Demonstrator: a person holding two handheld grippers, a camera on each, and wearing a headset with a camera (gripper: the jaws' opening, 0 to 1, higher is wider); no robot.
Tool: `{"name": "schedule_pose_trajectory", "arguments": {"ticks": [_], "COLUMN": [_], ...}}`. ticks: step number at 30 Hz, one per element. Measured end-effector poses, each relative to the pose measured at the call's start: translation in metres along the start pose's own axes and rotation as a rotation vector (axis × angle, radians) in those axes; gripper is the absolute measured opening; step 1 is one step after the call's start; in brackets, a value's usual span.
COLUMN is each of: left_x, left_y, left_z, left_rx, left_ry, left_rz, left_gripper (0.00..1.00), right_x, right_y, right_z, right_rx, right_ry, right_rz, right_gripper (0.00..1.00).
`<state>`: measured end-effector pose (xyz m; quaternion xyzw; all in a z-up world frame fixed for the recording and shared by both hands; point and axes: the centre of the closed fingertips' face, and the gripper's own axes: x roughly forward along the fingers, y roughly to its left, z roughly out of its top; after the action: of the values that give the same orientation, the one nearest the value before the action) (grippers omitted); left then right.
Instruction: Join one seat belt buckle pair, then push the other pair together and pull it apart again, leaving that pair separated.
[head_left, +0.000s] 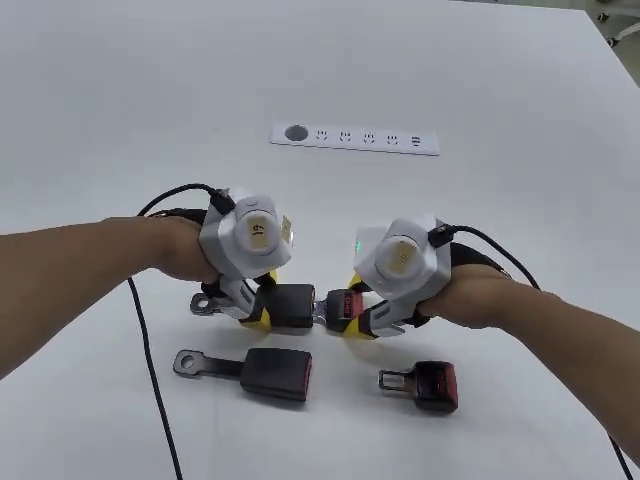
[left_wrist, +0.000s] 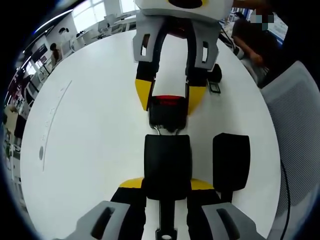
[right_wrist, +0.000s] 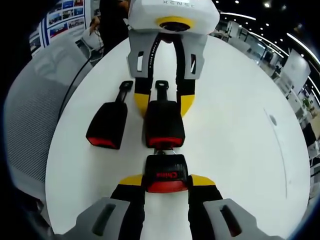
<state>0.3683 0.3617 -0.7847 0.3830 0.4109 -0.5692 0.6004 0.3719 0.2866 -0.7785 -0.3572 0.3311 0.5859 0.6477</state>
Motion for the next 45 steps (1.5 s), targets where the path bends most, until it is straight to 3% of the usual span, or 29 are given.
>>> {"name": "schedule_pose_trajectory", "arguments": {"ticks": [10,11,16,26,31,39,42,45], "left_x": [0.0,0.001,0.0,0.0,0.0,-0.001,-0.002,-0.002], "left_y": [0.001,0.002,0.0,0.0,0.001,0.001,0.0,0.001], "left_z": [0.0,-0.001,-0.001,-0.001,0.0,-0.002,-0.002,-0.002], "left_rx": [0.007,0.005,-0.011,-0.006,-0.016,-0.016,-0.017,-0.02], "left_ry": [0.006,0.012,0.005,0.02,0.039,0.007,-0.011,-0.013], "left_rz": [0.0,0.0,0.005,0.005,0.008,0.005,0.009,0.008], "left_gripper": [0.31,0.31,0.31,0.31,0.31,0.31,0.31,0.31], "right_x": [0.004,0.002,0.006,0.005,0.003,0.001,-0.001,-0.001], "right_y": [0.006,0.005,-0.003,0.001,0.001,0.003,0.004,0.003], "right_z": [0.005,-0.001,-0.006,0.0,0.006,0.002,0.003,0.003], "right_rx": [0.01,0.03,0.018,-0.019,-0.006,-0.02,-0.031,-0.029], "right_ry": [0.002,0.032,0.03,-0.005,0.023,0.011,-0.049,-0.055], "right_rz": [0.003,-0.004,0.003,0.016,0.004,0.007,0.005,0.003], "right_gripper": [0.28,0.28,0.28,0.28,0.28,0.28,0.28,0.29]}}
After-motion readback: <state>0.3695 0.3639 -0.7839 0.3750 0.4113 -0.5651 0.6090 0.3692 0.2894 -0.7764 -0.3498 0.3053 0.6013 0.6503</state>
